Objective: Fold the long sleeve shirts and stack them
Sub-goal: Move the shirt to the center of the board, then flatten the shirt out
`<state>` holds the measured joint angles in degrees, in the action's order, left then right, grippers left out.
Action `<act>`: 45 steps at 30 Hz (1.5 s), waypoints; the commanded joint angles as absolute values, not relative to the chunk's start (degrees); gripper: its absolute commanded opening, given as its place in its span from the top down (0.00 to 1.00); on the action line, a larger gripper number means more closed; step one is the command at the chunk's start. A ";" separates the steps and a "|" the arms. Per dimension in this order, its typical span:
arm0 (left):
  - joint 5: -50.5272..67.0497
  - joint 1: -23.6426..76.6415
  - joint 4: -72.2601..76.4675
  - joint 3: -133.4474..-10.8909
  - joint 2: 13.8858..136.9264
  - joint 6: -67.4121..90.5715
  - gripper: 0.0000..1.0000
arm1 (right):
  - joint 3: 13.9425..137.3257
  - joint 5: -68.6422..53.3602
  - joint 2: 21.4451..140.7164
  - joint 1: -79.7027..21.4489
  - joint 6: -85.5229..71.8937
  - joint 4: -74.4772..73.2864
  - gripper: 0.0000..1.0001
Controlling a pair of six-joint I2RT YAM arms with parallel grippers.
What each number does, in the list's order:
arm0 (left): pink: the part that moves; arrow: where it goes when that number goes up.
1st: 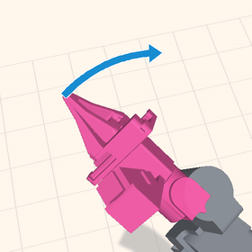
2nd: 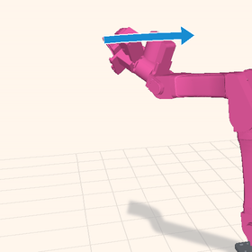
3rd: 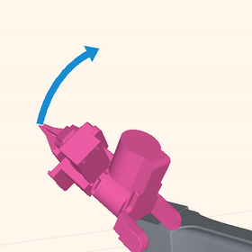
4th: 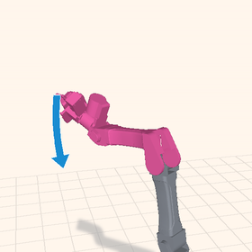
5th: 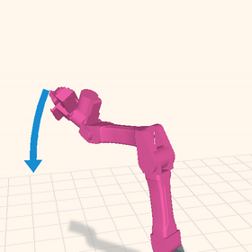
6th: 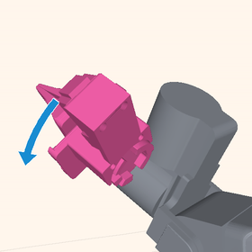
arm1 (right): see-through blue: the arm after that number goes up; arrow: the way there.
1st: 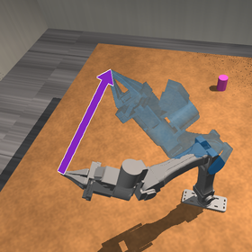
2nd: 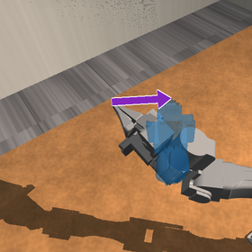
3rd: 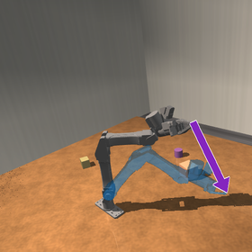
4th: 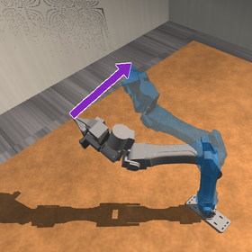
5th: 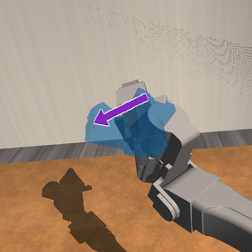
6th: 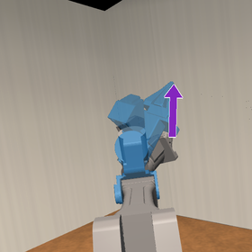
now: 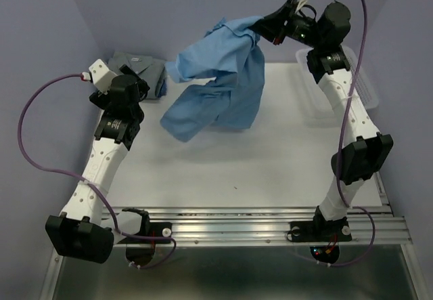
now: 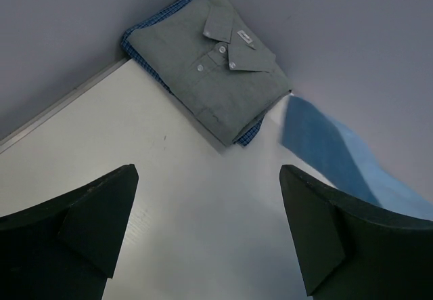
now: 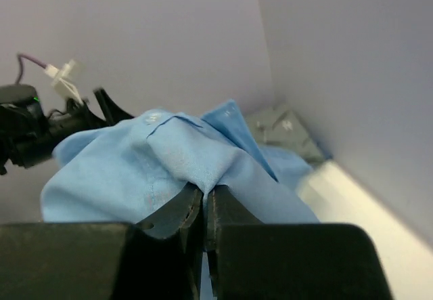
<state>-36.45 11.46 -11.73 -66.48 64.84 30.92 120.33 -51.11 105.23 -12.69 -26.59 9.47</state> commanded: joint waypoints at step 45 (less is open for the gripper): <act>2.99 -5.45 -13.44 -82.71 113.56 35.07 0.99 | 122.93 3.16 132.08 -30.67 3.42 -22.05 0.00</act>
